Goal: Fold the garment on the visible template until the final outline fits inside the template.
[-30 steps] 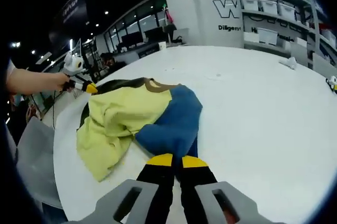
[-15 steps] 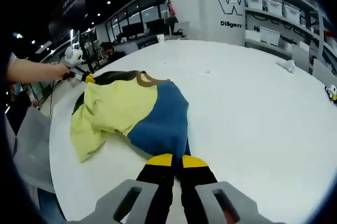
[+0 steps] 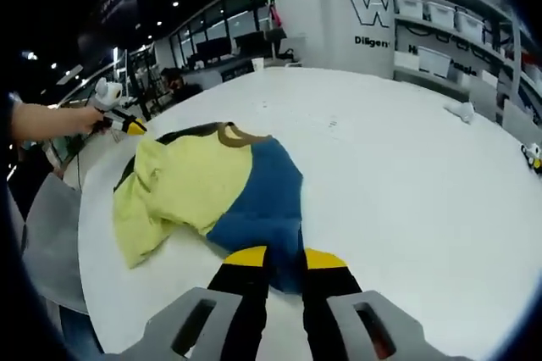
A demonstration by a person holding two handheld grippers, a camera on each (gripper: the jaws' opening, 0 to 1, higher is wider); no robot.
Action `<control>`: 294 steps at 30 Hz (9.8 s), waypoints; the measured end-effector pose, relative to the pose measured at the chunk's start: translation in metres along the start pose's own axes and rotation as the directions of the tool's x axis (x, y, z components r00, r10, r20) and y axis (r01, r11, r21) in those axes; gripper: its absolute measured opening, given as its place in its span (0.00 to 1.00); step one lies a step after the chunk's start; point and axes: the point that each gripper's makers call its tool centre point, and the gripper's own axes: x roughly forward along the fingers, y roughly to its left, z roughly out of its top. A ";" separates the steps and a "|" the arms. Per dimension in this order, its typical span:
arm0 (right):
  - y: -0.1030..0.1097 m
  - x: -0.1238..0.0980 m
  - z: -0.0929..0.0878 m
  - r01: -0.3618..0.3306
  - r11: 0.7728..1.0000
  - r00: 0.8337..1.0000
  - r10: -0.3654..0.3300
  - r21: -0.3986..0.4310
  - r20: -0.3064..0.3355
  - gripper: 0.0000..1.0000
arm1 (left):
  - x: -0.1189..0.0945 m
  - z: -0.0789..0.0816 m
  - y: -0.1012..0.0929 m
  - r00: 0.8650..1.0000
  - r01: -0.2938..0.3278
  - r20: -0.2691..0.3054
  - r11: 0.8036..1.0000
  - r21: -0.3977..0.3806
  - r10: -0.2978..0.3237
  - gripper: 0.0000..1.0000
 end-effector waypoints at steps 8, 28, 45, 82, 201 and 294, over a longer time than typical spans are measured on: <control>0.026 -0.004 0.020 -0.016 0.999 0.997 0.019 -0.045 0.072 0.23 | -0.010 -0.031 -0.045 0.999 0.031 0.019 0.994 -0.102 -0.029 0.24; 0.156 0.040 0.019 -0.238 0.945 0.964 0.258 -0.225 0.064 0.27 | 0.022 -0.069 -0.105 0.999 -0.015 -0.047 0.944 -0.329 0.000 0.16; 0.252 0.059 0.011 -0.445 0.823 0.881 0.473 -0.353 -0.009 0.40 | -0.010 -0.053 -0.070 1.000 0.009 0.030 0.936 -0.352 0.002 0.02; 0.284 0.066 -0.024 -0.583 0.720 0.807 0.566 -0.377 -0.167 0.50 | -0.045 -0.077 0.124 0.893 -0.182 -0.324 0.910 0.373 0.311 0.02; 0.017 -0.033 0.062 0.224 0.964 0.971 -0.208 -0.140 0.121 0.00 | -0.087 -0.045 -0.019 0.984 -0.119 0.109 0.973 -0.197 0.142 0.15; -0.063 -0.116 0.015 0.200 0.810 0.821 -0.446 0.552 0.357 0.00 | -0.045 -0.045 -0.106 0.989 0.047 0.138 0.999 -0.024 -0.044 0.60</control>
